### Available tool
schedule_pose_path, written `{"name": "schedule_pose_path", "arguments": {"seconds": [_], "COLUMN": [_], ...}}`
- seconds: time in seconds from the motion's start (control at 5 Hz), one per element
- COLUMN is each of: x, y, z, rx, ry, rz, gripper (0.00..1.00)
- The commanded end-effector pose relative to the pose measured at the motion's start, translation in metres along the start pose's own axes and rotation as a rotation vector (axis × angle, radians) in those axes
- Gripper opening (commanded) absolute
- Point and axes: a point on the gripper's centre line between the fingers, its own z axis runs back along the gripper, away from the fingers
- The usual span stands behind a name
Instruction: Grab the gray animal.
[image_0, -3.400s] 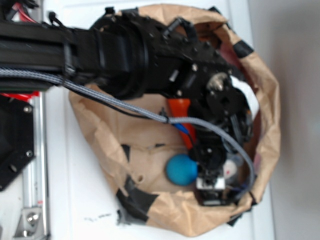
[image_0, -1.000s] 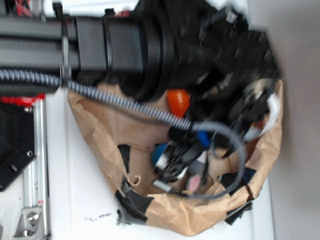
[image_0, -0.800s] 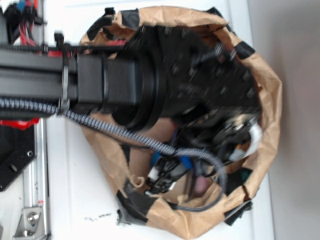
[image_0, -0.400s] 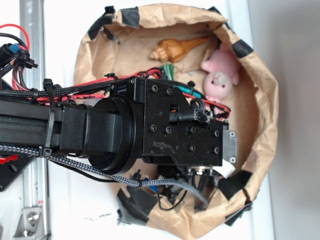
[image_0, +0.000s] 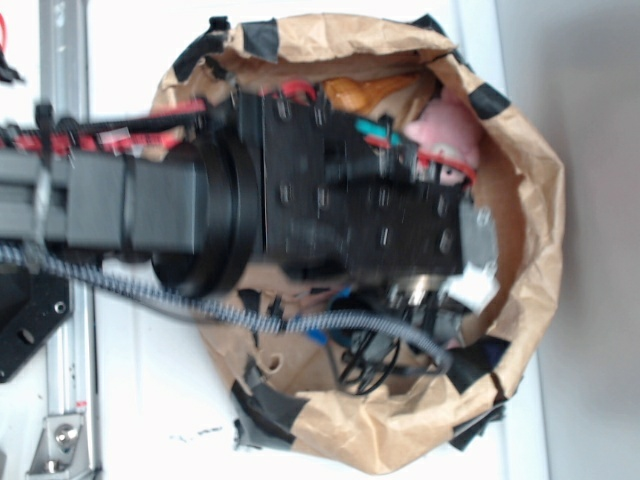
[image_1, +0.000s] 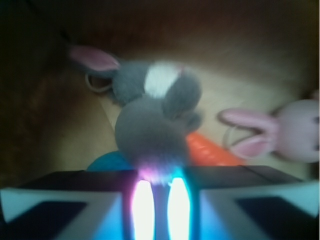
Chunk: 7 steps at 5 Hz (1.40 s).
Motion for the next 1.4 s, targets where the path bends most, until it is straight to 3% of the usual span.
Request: {"name": "schedule_pose_path", "arguments": {"seconds": [0.0,0.4,0.8,1.0,1.2], "x": [0.005,0.015,0.029,0.032,0.025], "y": [0.004,0.004,-0.011,-0.015,-0.012], "z": [0.055,0.025,-0.040,-0.063,-0.064], "rx": [-0.028,-0.015,0.049,0.035,0.006], "ry": [-0.126,-0.228,-0.133,-0.072,-0.051], "rz": [-0.032,0.006,-0.013,-0.010,0.007], "gripper": [1.00,1.00,1.00,0.12,0.00]}}
